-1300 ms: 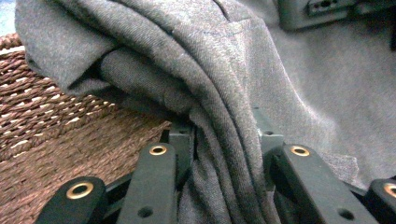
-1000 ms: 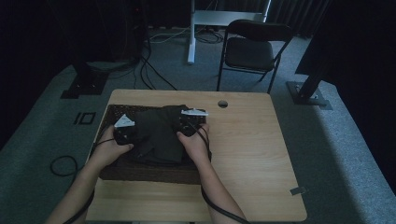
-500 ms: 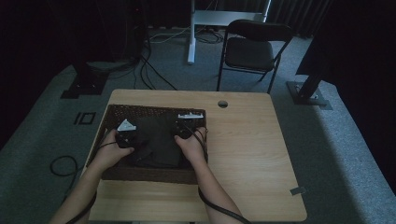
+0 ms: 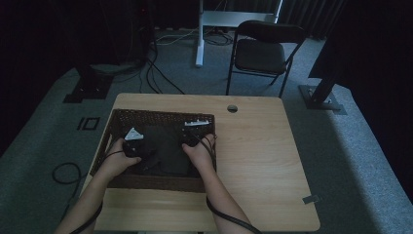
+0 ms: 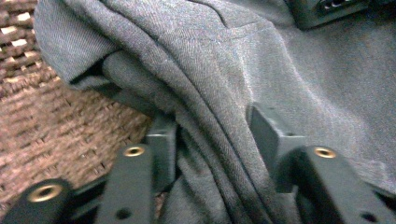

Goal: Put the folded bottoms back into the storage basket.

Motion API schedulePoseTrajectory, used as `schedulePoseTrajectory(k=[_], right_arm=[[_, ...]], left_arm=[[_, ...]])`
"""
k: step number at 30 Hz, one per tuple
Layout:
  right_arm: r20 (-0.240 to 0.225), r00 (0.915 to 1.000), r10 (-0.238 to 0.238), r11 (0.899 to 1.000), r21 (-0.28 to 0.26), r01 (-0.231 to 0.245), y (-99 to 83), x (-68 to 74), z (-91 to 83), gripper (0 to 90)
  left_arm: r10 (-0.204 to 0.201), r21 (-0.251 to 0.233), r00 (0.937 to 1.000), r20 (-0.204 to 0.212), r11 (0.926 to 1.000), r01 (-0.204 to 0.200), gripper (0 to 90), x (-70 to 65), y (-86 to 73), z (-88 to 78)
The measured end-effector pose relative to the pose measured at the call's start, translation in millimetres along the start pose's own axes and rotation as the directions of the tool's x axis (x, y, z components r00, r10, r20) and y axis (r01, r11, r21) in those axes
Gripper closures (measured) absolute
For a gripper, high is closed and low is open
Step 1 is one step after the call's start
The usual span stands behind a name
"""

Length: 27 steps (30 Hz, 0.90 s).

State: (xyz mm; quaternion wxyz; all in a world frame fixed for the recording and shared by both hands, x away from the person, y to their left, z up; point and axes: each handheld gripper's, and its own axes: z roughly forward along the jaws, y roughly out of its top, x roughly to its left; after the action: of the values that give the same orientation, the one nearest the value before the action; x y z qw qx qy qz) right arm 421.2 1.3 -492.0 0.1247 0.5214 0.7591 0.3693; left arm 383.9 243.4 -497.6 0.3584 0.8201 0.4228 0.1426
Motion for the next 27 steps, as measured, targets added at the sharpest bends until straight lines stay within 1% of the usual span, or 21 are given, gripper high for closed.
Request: schedulePoseTrajectory(k=[2,3,4,5,6,7,8,10,11,12,13,15,17,18,19,20,22,23,25,26,27], right_arm=[[0.017,0.9997,-0.018,1.000,-0.005,0.018,-0.5,0.1,0.9,46.4],[0.021,0.9997,-0.016,1.000,0.000,0.016,-1.0,0.2,1.6,42.2],[0.023,0.9993,-0.029,1.000,0.002,0.029,-1.1,-0.2,1.6,40.8],[0.028,0.9985,-0.047,0.999,0.001,0.047,-1.1,-0.3,1.5,36.2],[0.026,0.9984,-0.051,0.999,0.005,0.051,-1.1,-0.7,1.7,34.3],[0.030,0.9983,-0.049,0.999,-0.002,0.049,-0.7,-1.3,1.3,32.3],[0.037,0.9979,-0.053,0.998,-0.015,0.053,-0.5,-1.6,1.1,29.9],[0.049,0.9961,-0.074,0.996,-0.047,0.076,0.5,-2.4,0.3,24.0],[0.048,0.9947,-0.091,0.994,-0.062,0.093,1.2,-2.6,-0.1,20.0],[0.054,0.9935,-0.101,0.993,-0.052,0.104,1.7,-3.0,-1.0,17.8],[0.063,0.9922,-0.108,0.992,-0.065,0.112,2.6,-3.1,-2.4,18.2],[0.048,0.9932,-0.106,0.991,-0.079,0.109,4.5,-2.6,-5.7,17.9],[0.042,0.9934,-0.107,0.989,-0.101,0.111,7.5,-1.3,-10.0,17.8],[0.037,0.9928,-0.114,0.987,-0.108,0.117,9.2,-0.8,-12.4,17.8],[0.033,0.9924,-0.119,0.986,-0.114,0.122,10.9,-0.5,-14.9,17.8],[0.021,0.9924,-0.122,0.983,-0.136,0.123,13.6,-0.3,-18.6,17.9],[0.010,0.9914,-0.130,0.980,-0.150,0.130,17.0,-0.2,-24.5,17.9],[0.010,0.9905,-0.137,0.978,-0.154,0.137,18.8,-0.1,-28.1,17.8],[0.011,0.9900,-0.140,0.978,-0.154,0.140,20.9,0.0,-31.9,17.8],[0.018,0.9872,-0.158,0.970,-0.183,0.159,26.1,-0.4,-42.6,17.1],[0.015,0.9871,-0.159,0.967,-0.197,0.159,27.9,-0.8,-46.8,15.6]], left_arm=[[-0.010,0.005,0.9999,-0.014,0.9999,0.010,45.4,0.5,-0.4,1.3],[-0.013,0.001,0.9995,-0.028,0.9999,0.013,42.7,1.0,-0.2,1.7],[-0.013,0.001,0.9995,-0.028,0.9999,0.013,39.6,1.0,-0.2,1.7],[-0.034,-0.007,0.9987,-0.037,0.9994,0.034,36.4,2.4,0.1,2.4],[-0.034,-0.007,0.9987,-0.037,0.9994,0.034,34.4,2.4,0.1,2.4],[-0.022,-0.003,0.9985,-0.051,0.9997,0.022,31.7,2.8,0.1,3.1],[-0.011,-0.003,0.9981,-0.061,0.9999,0.011,30.5,3.2,0.3,2.9],[-0.009,-0.016,0.9972,-0.074,0.9998,0.008,29.0,4.0,1.4,1.1],[-0.018,-0.029,0.9965,-0.081,0.9995,0.015,28.9,4.7,2.7,-0.6],[-0.024,-0.034,0.9956,-0.091,0.9992,0.021,29.0,5.0,4.4,-3.1],[-0.027,-0.040,0.9956,-0.090,0.9989,0.023,28.1,5.3,5.5,-4.8],[-0.041,-0.060,0.9958,-0.082,0.9975,0.037,25.2,5.3,9.0,-10.1],[-0.049,-0.078,0.9958,-0.077,0.9960,0.043,25.2,4.9,13.6,-16.8],[-0.050,-0.093,0.9964,-0.069,0.9947,0.044,25.2,4.1,16.3,-20.5],[-0.061,-0.110,0.9971,-0.045,0.9924,0.055,25.2,2.4,19.9,-25.2],[-0.063,-0.127,0.9975,-0.031,0.9902,0.059,25.2,1.1,22.1,-28.0],[-0.056,-0.159,0.9982,-0.022,0.9859,0.052,24.3,-2.0,27.9,-35.5],[-0.046,-0.166,0.9987,-0.024,0.9853,0.041,22.0,-3.2,30.7,-39.2],[-0.046,-0.166,0.9987,-0.024,0.9853,0.041,20.6,-3.2,30.7,-39.2],[-0.048,-0.194,0.9984,-0.031,0.9801,0.041,20.0,-7.0,38.9,-51.5],[-0.048,-0.203,0.9986,-0.023,0.9782,0.043,18.9,-8.0,40.7,-54.7]])
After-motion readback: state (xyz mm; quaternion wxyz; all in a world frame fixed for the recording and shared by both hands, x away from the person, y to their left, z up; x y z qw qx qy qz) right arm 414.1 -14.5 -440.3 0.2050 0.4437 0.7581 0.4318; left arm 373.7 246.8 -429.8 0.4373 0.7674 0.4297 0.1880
